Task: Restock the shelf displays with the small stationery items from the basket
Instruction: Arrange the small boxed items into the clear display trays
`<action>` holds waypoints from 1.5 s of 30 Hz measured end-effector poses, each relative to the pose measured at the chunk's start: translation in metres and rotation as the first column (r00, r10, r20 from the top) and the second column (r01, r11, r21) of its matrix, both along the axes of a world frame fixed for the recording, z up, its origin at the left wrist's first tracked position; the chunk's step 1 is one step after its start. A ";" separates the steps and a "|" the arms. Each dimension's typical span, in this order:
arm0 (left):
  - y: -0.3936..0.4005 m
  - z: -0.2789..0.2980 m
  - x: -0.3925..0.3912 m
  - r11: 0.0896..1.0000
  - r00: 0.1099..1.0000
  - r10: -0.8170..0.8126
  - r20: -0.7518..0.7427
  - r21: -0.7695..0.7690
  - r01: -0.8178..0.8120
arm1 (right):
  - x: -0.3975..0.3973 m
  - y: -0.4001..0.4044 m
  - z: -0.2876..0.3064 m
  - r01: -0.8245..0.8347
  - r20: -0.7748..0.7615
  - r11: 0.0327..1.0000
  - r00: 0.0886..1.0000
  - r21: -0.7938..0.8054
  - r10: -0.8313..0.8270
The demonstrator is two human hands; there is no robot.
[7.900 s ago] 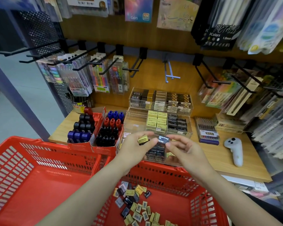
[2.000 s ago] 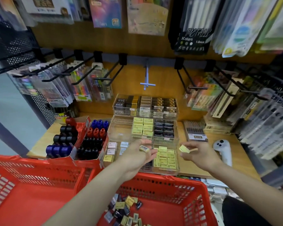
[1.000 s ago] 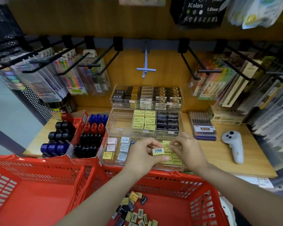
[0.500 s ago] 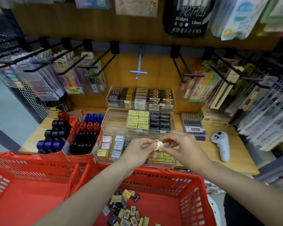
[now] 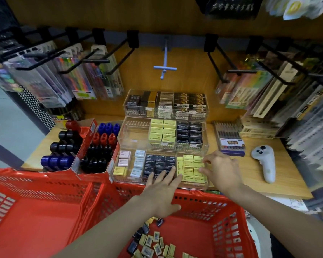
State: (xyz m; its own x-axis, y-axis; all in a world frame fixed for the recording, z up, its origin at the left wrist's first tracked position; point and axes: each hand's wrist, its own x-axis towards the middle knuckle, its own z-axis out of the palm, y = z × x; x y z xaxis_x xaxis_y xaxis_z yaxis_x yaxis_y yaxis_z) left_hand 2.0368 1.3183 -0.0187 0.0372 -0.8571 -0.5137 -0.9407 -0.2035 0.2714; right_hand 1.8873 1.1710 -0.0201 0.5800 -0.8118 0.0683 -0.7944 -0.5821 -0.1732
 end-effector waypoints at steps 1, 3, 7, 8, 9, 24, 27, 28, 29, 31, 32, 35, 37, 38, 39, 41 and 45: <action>0.000 0.000 0.001 1.000 1.000 0.002 -0.008 0.002 -0.002 | 0.002 0.000 -0.001 0.010 -0.002 1.000 1.000 -0.008 -0.010; -0.001 -0.001 0.001 1.000 1.000 0.007 -0.020 -0.002 -0.007 | 0.004 0.000 -0.001 0.026 -0.023 0.999 0.999 -0.024 -0.026; 0.000 -0.001 0.002 1.000 1.000 0.011 -0.013 -0.021 -0.011 | 0.010 0.002 -0.004 0.020 -0.032 0.999 0.999 -0.026 -0.021; 0.001 0.000 0.001 1.000 1.000 0.009 -0.007 -0.026 -0.009 | 0.012 0.004 -0.003 0.015 -0.032 1.000 0.999 -0.019 -0.016; 0.000 0.001 0.001 0.999 1.000 0.013 0.001 -0.030 -0.013 | 0.013 0.004 -0.003 0.013 -0.026 1.000 1.000 -0.013 -0.014; 0.112 -0.060 -0.056 0.982 0.983 0.146 -0.113 0.140 -0.129 | -0.077 0.152 -0.070 -0.025 -0.256 0.793 0.940 0.609 0.226; 0.125 -0.098 -0.066 0.946 0.948 0.257 -0.190 0.248 -0.207 | -0.085 0.154 -0.091 0.113 -0.298 0.739 0.947 0.665 0.122; 0.127 -0.107 -0.068 0.932 0.935 0.290 -0.205 0.282 -0.228 | -0.086 0.154 -0.100 0.144 -0.310 0.720 0.945 0.679 0.104; 0.126 -0.118 -0.070 0.916 0.920 0.326 -0.218 0.312 -0.250 | -0.087 0.153 -0.109 0.169 -0.326 0.697 0.940 0.697 0.098; 0.122 -0.140 -0.070 0.883 0.881 0.404 -0.248 0.359 -0.304 | -0.089 0.152 -0.134 0.195 -0.349 0.653 0.930 0.732 0.113; 0.119 -0.150 -0.070 0.868 0.864 0.435 -0.254 0.375 -0.327 | -0.090 0.151 -0.149 0.200 -0.358 0.639 0.925 0.742 0.125; 0.112 -0.181 -0.067 0.849 0.840 0.480 -0.252 0.375 -0.372 | -0.089 0.158 -0.193 0.217 -0.418 0.657 0.893 0.722 0.164; 0.109 -0.195 -0.066 0.847 0.819 0.499 -0.285 0.362 -0.390 | -0.086 0.169 -0.215 0.183 -0.488 0.729 0.842 0.660 0.230; 0.107 -0.200 -0.066 0.851 0.814 0.496 -0.301 0.353 -0.389 | -0.085 0.174 -0.222 0.160 -0.508 0.754 0.823 0.637 0.255; 0.107 -0.203 -0.065 0.856 0.814 0.490 -0.312 0.347 -0.382 | -0.084 0.179 -0.228 0.142 -0.521 0.769 0.808 0.624 0.274; 0.107 -0.206 -0.065 0.863 0.815 0.480 -0.324 0.341 -0.373 | -0.086 0.184 -0.237 0.085 -0.533 0.802 0.788 0.592 0.310; 0.113 -0.206 -0.063 0.852 0.795 0.504 -0.338 0.344 -0.394 | -0.096 0.182 -0.245 -0.015 -0.445 0.834 0.840 0.552 0.310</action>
State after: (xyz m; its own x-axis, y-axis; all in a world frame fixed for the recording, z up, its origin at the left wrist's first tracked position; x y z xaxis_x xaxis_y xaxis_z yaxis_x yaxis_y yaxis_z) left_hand 1.9736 1.4311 -0.2250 0.1299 -0.6398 -0.7575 -0.5422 -0.6855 0.4860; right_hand 1.7913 1.3530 -0.2649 0.5367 -0.5282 -0.6580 -0.7526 -0.6523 -0.0903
